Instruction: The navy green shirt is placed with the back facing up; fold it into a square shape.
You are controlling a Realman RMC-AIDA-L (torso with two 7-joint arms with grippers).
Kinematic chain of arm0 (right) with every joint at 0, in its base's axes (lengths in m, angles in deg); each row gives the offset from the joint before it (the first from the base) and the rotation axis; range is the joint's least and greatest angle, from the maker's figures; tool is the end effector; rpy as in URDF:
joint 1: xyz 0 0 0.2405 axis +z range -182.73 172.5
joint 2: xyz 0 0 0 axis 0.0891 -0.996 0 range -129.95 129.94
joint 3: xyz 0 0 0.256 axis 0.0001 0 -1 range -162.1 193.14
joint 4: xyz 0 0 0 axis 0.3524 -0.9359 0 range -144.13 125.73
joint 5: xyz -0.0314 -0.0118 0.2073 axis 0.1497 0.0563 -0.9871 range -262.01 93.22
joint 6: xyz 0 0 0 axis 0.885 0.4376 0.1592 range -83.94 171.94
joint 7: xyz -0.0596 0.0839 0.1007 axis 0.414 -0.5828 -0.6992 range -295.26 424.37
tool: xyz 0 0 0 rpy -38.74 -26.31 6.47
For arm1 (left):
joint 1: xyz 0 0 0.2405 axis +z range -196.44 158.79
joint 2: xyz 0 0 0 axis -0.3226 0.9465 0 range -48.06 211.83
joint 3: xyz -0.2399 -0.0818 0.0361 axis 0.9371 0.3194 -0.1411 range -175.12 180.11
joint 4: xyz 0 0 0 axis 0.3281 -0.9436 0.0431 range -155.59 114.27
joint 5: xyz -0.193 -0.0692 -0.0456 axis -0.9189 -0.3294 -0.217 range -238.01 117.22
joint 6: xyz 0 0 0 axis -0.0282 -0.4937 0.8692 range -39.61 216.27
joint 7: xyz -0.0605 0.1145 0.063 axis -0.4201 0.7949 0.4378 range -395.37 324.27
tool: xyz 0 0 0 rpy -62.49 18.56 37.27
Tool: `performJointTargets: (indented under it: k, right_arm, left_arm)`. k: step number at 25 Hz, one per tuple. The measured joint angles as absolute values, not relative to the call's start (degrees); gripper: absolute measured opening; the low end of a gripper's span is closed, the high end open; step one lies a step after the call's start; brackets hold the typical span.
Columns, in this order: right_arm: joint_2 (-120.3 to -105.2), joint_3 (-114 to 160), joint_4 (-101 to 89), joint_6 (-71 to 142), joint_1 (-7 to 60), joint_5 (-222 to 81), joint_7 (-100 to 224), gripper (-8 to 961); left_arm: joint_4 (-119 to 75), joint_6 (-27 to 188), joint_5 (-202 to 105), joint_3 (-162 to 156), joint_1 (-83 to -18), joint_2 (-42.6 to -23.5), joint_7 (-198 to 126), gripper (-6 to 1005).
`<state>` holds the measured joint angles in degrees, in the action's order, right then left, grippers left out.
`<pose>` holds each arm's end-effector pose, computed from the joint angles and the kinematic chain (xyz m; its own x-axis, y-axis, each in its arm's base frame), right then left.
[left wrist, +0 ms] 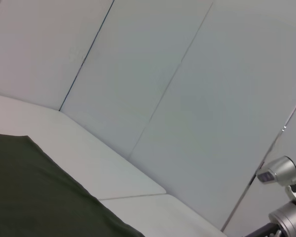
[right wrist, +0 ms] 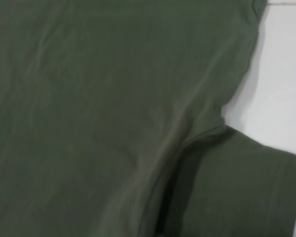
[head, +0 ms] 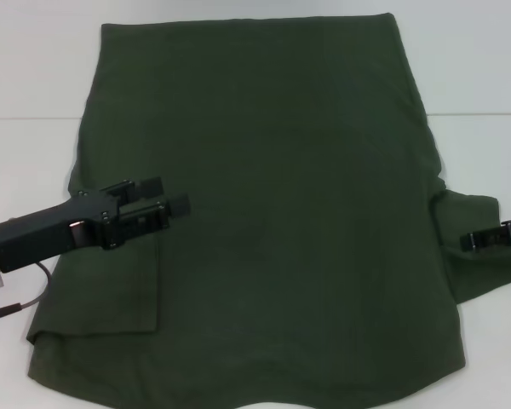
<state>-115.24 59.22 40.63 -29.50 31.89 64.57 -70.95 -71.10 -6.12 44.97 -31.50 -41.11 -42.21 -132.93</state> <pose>0.2999 0.3903 0.0548 0.4564 -0.8558 -0.2436 -0.8350 -0.3172 -0.4497 -0.2602 0.3086 0.0340 0.5115 0.4611 0.7251 0.6896 -0.7237 -0.0263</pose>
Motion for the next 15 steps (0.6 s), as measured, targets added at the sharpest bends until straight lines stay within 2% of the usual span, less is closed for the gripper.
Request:
performJointTargets:
  k: [8, 15]
  right_arm:
    - [-114.87, 58.91, 42.61, -33.71, 31.39, 65.38, -74.45, 892]
    - [-115.5, 59.19, 41.36, -31.11, 31.62, 65.34, -73.96, 890]
  left_arm:
    - [-71.09, -6.19, 44.96, -31.52, -40.92, -42.12, -132.87, 797]
    - [-70.93, -6.39, 44.96, -31.52, -40.88, -42.19, -132.85, 797]
